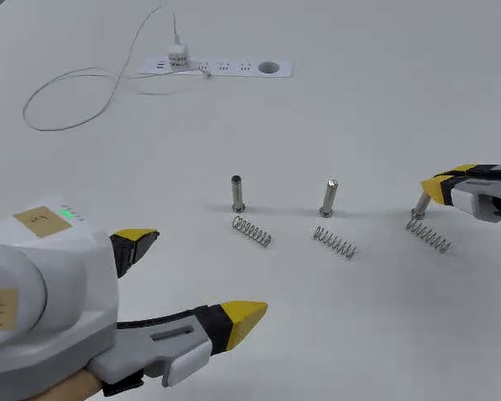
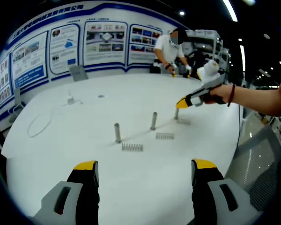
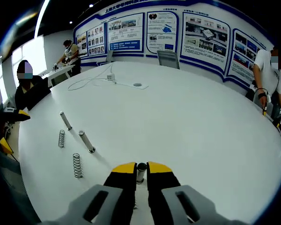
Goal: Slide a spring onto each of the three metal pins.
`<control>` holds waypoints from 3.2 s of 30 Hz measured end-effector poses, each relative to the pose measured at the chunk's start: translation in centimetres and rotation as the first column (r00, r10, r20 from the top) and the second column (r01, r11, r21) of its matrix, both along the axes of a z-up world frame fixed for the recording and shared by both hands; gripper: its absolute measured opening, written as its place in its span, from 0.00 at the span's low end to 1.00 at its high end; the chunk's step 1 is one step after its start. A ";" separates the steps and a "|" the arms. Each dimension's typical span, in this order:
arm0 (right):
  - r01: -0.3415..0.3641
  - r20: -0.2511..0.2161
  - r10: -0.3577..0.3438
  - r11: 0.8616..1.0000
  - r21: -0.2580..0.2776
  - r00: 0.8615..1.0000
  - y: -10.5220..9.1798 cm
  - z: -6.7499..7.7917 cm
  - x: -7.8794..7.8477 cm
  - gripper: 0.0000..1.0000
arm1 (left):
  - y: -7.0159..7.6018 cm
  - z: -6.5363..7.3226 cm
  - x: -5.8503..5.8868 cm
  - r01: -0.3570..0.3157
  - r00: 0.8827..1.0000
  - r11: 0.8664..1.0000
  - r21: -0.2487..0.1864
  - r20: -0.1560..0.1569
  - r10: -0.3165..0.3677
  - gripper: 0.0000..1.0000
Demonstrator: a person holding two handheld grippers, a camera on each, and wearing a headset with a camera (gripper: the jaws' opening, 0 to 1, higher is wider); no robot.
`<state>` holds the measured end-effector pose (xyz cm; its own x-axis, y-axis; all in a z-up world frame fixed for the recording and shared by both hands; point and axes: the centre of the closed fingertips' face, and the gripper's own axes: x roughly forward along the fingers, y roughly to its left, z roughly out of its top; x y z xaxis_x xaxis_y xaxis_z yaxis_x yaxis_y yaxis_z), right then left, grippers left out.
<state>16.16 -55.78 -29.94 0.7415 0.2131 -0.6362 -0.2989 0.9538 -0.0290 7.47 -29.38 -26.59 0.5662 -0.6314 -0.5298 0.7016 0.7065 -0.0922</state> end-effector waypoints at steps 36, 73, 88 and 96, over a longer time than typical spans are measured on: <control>-0.040 -0.051 0.041 0.999 0.020 0.998 -0.7 0.3 -4.0 0.28 | 0.1 0.7 0.3 -0.001 1.000 1.000 -0.010 0.023 0.001 0.85; -0.189 -0.177 0.184 0.982 -0.009 0.967 0.4 -5.0 -6.3 0.12 | 0.4 0.9 0.4 -0.011 0.999 1.000 -0.019 0.030 0.012 0.82; -0.218 -0.144 0.218 0.976 0.016 0.965 1.3 -3.5 -6.8 0.11 | 0.1 1.1 0.2 0.007 0.999 1.000 -0.022 0.034 -0.006 0.79; -0.278 -0.110 0.282 0.959 0.045 0.953 3.6 -0.9 -7.3 0.11 | -0.5 1.3 0.2 0.030 0.999 0.999 -0.029 0.046 -0.028 0.75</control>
